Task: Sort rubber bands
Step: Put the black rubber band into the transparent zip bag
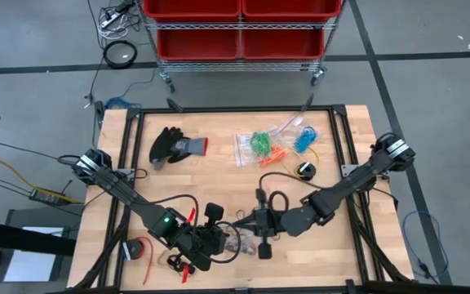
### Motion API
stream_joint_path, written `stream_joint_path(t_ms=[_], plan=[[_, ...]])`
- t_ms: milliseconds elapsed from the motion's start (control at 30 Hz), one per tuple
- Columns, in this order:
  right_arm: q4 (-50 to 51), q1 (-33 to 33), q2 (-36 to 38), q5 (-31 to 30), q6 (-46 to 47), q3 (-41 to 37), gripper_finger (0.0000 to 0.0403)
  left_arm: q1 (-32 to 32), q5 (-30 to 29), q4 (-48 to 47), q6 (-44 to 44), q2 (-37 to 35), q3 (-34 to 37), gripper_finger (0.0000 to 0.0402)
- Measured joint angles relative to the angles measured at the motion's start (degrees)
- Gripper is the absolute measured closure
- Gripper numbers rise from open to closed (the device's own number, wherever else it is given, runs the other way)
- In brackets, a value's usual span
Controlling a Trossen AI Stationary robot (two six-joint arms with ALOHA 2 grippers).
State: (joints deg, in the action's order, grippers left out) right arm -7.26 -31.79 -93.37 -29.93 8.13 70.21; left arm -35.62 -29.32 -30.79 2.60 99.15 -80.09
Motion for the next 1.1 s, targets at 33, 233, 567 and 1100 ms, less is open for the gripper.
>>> stream_joint_path(t_ms=[33,233,567,1100], plan=[[-0.60,0.10,-1.03,0.34,0.59,0.01,0.0403,0.00,0.00,0.19,-0.01,0.00,0.00,0.0399],[0.89,1.00,-4.52,1.84,5.01,-0.01,0.0403,0.00,0.00,0.51,-0.01,0.00,0.00,0.0399],[7.00,2.27,-4.95,10.86,12.90,-0.01,0.0403,0.00,0.00,0.87,-0.66,0.00,0.00,0.0399],[9.64,1.74,-4.59,11.73,14.94,0.01,0.0379,0.00,0.00,1.14,-0.65,0.00,0.00,0.0399]])
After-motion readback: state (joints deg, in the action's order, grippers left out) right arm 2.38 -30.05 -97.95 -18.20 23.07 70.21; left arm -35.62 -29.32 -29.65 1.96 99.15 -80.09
